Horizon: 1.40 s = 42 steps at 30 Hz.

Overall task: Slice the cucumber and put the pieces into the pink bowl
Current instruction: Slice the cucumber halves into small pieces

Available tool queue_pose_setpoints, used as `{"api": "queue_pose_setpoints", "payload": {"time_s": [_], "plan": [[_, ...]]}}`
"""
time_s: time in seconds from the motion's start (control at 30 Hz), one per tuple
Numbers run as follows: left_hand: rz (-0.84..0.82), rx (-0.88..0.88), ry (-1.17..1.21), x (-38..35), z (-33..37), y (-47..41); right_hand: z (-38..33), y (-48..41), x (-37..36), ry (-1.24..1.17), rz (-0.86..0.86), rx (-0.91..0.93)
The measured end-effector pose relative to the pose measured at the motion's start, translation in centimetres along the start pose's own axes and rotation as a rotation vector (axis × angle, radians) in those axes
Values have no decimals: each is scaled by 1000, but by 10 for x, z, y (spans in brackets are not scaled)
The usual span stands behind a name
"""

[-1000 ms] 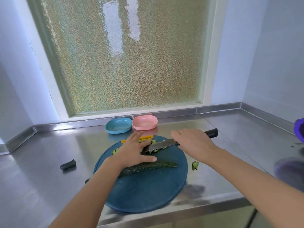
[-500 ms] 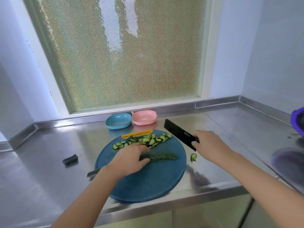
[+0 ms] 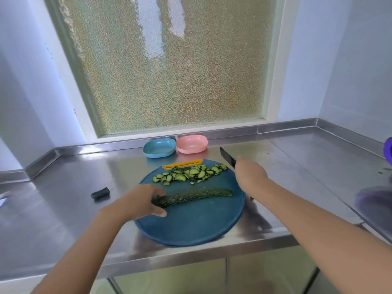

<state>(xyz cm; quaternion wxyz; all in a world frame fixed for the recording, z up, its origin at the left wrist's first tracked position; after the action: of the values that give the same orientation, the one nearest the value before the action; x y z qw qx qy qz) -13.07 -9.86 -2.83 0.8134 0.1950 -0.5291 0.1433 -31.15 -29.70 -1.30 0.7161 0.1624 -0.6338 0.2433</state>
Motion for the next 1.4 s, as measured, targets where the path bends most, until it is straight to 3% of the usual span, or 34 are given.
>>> {"api": "queue_pose_setpoints", "payload": {"time_s": [0.27,0.33,0.47,0.7,1.4], "plan": [[101,-130,152,28,-12,12,-10,3,-2,40,19,11],[132,-62,390,44,-30,11,-12,3,-1,44,32,9],[220,68,1155,42,-61,8,-21,6,-3,47,-1,18],[211,183,1605,-7,-66,7,-49,12,-5,92,-22,31],[192,113,1565,-17,-59,4,-103,35,0,-21,-17,113]]}}
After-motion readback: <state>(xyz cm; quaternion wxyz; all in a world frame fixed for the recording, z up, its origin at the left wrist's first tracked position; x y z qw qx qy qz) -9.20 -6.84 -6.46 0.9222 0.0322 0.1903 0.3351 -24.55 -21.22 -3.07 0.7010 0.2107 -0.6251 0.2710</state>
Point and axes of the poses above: each hand's wrist, its own y-axis away from the middle knuckle, its own x-axis out of the back of the hand, z = x × y, the point moved 6 cm from there along -y, towards the middle knuckle, and after that the axes turned 14 degrees about y, right-handed, at the moved point
